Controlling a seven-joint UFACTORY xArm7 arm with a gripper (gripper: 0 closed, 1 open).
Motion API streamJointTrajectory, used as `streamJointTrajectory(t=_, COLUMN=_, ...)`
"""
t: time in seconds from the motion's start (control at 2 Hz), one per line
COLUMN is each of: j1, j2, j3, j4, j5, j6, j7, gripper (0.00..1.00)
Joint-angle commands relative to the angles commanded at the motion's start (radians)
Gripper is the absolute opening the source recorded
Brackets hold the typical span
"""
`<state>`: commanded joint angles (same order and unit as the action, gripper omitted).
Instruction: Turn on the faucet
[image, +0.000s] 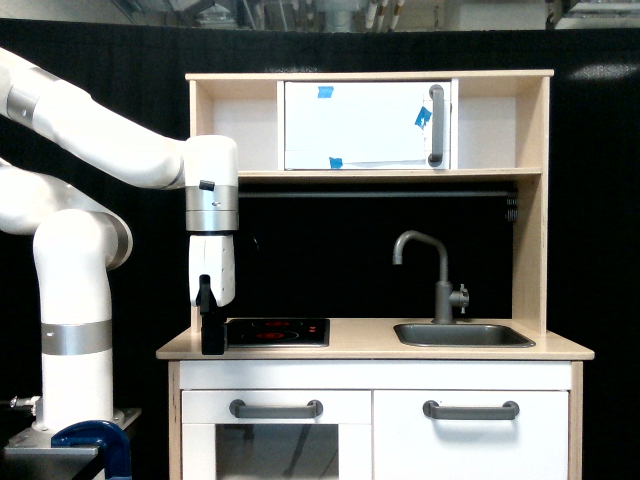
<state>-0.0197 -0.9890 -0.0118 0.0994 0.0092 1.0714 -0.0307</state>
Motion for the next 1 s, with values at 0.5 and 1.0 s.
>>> streamJointTrajectory(t=0.5, j1=0.003, j2=0.039, j3=0.009, j4=0.013, j5=-0.002, j6=-0.009, j7=0.009, gripper=1.0)
streamJointTrajectory(t=1.0, j1=0.052, j2=0.038, j3=-0.035, j4=0.015, j5=-0.014, j6=-0.054, j7=-0.12, gripper=1.0)
